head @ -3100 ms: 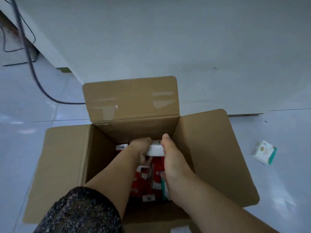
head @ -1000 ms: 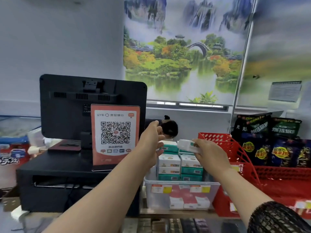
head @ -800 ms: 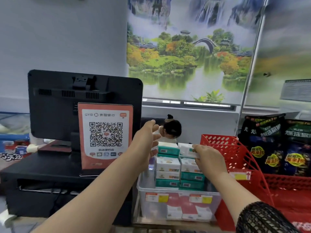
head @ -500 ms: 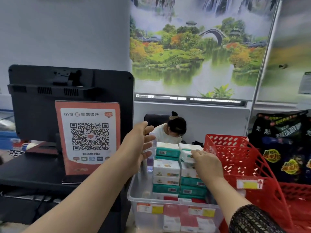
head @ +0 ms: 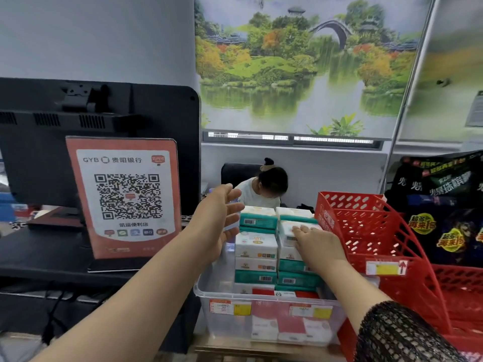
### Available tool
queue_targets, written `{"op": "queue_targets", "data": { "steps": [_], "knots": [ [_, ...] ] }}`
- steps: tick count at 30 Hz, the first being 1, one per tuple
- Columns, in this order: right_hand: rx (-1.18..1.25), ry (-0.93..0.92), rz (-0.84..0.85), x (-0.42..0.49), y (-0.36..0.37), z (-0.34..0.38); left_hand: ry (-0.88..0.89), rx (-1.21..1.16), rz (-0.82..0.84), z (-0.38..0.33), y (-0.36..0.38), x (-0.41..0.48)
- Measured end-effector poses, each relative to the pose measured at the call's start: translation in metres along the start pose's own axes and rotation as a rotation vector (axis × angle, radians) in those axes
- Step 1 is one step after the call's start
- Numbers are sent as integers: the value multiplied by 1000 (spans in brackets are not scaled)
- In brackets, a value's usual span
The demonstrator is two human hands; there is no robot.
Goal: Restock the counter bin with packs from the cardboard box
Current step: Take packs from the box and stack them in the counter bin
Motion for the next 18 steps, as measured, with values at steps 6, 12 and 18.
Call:
{"op": "queue_targets", "data": {
  "steps": [6, 12, 18],
  "knots": [
    [46, 76, 90, 3, -5, 3, -9, 4, -1, 0, -3, -2],
    [679, 433, -117, 9, -62, 19, -3, 16, -13, -5, -6, -10],
    [1704, 859, -29, 18, -105, 53, -4, 42, -32, -12, -13, -22]
  ]
}}
Point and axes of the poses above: each hand's wrist, its own x-axis towards the middle knuckle, its own y-axis out of the palm, z = x × y, the point moved 5 cm from there along x, towards the middle knuckle, and after that the axes turned 8 degrees about -z, right-handed, at the moved point
